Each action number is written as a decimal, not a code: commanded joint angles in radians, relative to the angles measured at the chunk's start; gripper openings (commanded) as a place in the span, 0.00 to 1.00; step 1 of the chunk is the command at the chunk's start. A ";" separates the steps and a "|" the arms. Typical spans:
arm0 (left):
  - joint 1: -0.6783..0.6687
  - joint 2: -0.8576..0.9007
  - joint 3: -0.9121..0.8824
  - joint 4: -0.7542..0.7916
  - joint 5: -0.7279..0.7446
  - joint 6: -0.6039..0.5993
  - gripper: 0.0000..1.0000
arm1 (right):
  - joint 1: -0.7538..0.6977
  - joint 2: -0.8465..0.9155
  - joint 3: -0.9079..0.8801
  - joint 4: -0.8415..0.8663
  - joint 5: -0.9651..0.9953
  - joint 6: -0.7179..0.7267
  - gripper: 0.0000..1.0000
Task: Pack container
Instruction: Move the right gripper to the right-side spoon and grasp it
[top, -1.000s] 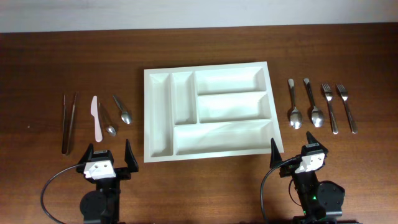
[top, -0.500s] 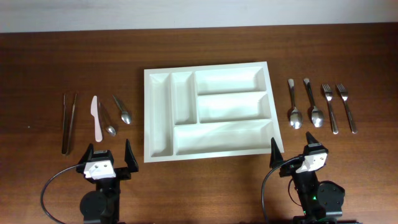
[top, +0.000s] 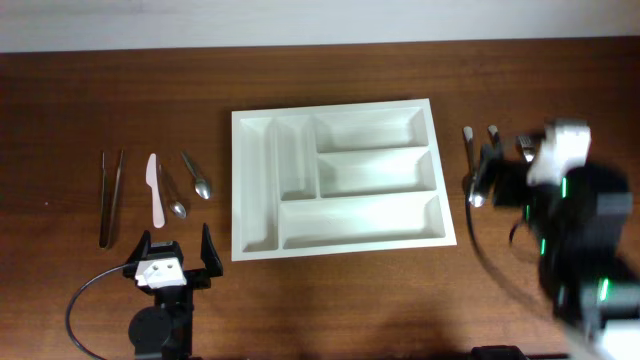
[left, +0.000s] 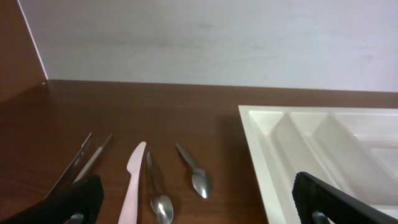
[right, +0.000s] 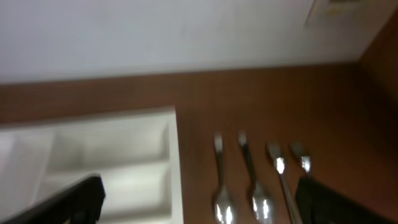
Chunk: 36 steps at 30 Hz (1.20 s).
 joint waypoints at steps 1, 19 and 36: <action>0.003 -0.008 -0.006 0.000 0.014 0.015 0.99 | -0.010 0.261 0.295 -0.185 0.019 -0.037 0.99; 0.003 -0.008 -0.006 0.000 0.014 0.015 0.99 | -0.110 0.882 0.704 -0.540 0.014 -0.128 1.00; 0.003 -0.008 -0.006 0.000 0.014 0.015 0.99 | -0.110 1.099 0.684 -0.514 0.013 -0.145 0.66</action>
